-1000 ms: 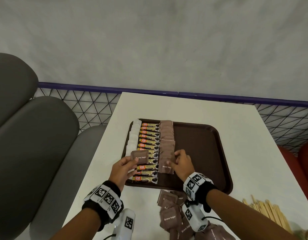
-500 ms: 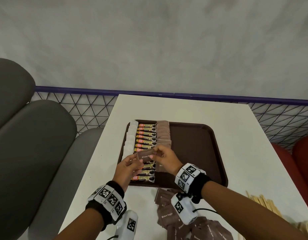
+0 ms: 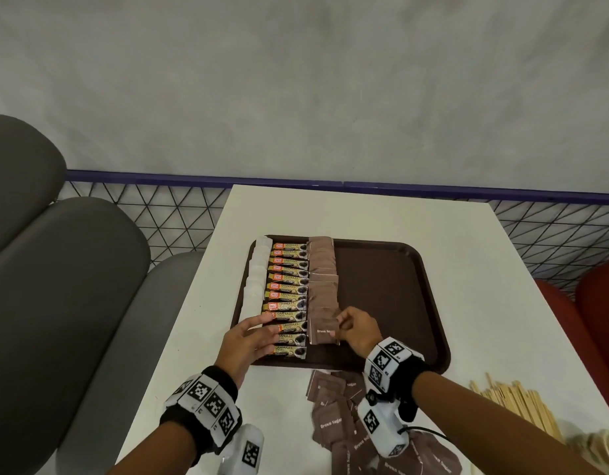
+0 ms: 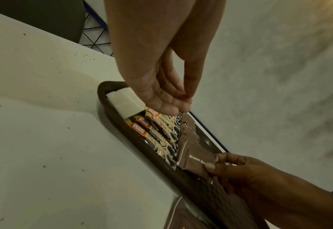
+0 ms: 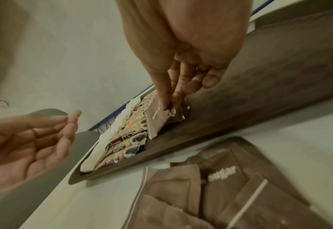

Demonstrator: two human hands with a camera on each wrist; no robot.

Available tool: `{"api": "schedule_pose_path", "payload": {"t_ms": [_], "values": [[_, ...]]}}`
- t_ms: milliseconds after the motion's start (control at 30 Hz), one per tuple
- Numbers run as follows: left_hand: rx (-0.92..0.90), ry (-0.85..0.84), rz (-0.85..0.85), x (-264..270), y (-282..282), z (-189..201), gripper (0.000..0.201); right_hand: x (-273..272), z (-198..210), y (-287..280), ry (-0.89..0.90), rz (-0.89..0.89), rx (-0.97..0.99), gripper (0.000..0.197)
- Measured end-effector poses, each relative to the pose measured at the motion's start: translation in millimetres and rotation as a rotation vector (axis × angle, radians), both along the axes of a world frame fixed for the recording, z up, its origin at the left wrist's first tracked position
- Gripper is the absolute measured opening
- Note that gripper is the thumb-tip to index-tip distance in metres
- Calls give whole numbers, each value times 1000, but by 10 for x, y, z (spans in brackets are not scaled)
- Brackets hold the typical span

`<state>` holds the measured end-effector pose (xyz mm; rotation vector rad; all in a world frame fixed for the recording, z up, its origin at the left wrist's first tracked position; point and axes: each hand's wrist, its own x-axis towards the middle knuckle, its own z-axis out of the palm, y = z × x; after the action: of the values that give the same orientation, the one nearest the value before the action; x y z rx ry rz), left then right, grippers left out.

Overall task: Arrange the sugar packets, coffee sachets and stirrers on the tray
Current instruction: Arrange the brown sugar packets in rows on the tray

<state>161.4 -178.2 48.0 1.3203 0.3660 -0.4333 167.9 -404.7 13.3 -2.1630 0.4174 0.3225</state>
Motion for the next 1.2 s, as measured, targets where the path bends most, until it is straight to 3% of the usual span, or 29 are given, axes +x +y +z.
{"api": "schedule_pose_path", "payload": {"t_ms": [200,333,600,733,867,1033,1200], "values": [[31,13,-78,-54,20,-40,20,26,-65,77,13,9,-149,32],[129,-8,-262,-117,-1,-72,34,1,-59,101,-7,68,-326,29],[397,-106,-649,-370,-73,-213,25,-333,67,-123,-198,31,-210,17],[658,-339,-856,-593,-166,-315,53,-723,144,-351,-167,96,-116,12],[824,-423,-989,-727,-284,-375,89,-1037,157,-525,-43,227,-247,6],[942,-470,-1028,-855,-413,-403,97,-1179,24,-470,65,203,-320,35],[1006,-578,-1047,-932,-462,-413,75,-1215,-63,-116,19,127,-162,54]]}}
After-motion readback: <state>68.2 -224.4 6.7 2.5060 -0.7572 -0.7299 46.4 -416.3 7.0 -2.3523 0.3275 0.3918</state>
